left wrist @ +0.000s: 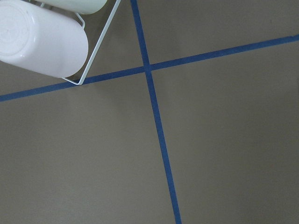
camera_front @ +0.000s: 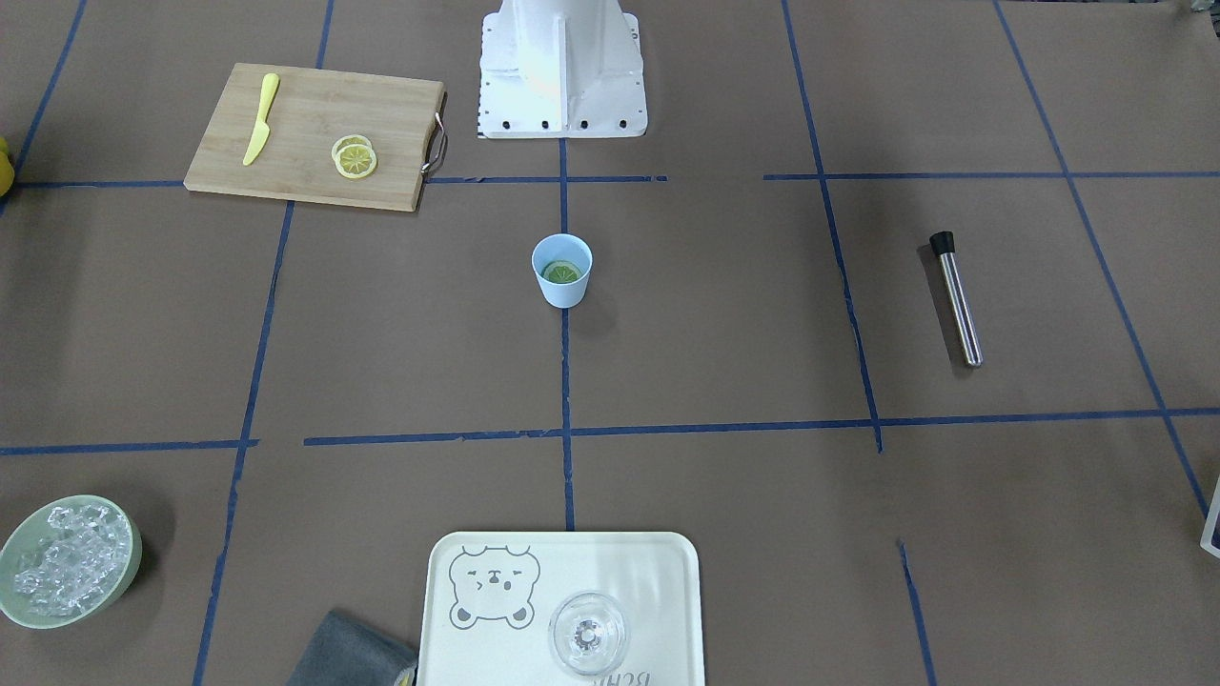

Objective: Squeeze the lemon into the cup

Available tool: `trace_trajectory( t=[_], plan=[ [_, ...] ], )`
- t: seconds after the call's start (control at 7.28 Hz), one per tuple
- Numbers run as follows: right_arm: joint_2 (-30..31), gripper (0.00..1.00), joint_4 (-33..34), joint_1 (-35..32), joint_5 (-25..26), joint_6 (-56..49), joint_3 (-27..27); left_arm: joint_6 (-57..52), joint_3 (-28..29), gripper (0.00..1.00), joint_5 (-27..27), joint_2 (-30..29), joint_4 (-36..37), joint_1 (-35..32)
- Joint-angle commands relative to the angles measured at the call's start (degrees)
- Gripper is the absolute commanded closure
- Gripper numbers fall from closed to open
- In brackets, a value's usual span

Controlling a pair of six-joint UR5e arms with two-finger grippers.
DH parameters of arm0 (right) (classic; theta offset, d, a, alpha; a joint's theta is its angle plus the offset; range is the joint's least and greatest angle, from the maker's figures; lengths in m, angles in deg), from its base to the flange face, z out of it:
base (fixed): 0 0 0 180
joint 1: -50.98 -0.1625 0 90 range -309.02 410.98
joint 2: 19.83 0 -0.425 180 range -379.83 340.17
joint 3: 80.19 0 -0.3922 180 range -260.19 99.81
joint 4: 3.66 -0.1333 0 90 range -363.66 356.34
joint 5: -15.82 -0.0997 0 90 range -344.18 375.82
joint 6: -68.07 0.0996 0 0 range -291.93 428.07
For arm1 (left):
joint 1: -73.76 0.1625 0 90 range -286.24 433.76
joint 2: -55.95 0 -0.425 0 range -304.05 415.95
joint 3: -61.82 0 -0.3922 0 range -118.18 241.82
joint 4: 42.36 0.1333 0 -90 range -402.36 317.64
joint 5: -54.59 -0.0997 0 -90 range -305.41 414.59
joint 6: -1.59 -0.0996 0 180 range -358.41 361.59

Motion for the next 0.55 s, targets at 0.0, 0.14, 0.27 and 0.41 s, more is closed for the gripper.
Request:
trace_trajectory(
  t=[0.0, 0.14, 0.27, 0.41],
  plan=[
    [-0.07, 0.0, 0.0, 0.0, 0.0, 0.04, 0.02, -0.37, -0.15, 0.0, -0.05, 0.04, -0.9, -0.14],
    [0.02, 0.0, 0.0, 0.0, -0.35, 0.04, 0.28, -0.38, 0.19, 0.0, -0.13, -0.75, -0.28, -0.05],
    [0.02, 0.0, 0.0, 0.0, -2.09, 0.13, 0.2, 0.76, 0.8, 0.0, -0.05, -0.67, -0.36, -0.05],
    [0.02, 0.0, -0.08, 0.0, -2.2, 0.31, 0.11, 4.16, -0.5, 0.0, 0.21, 0.11, -0.28, -0.31]
  ],
)
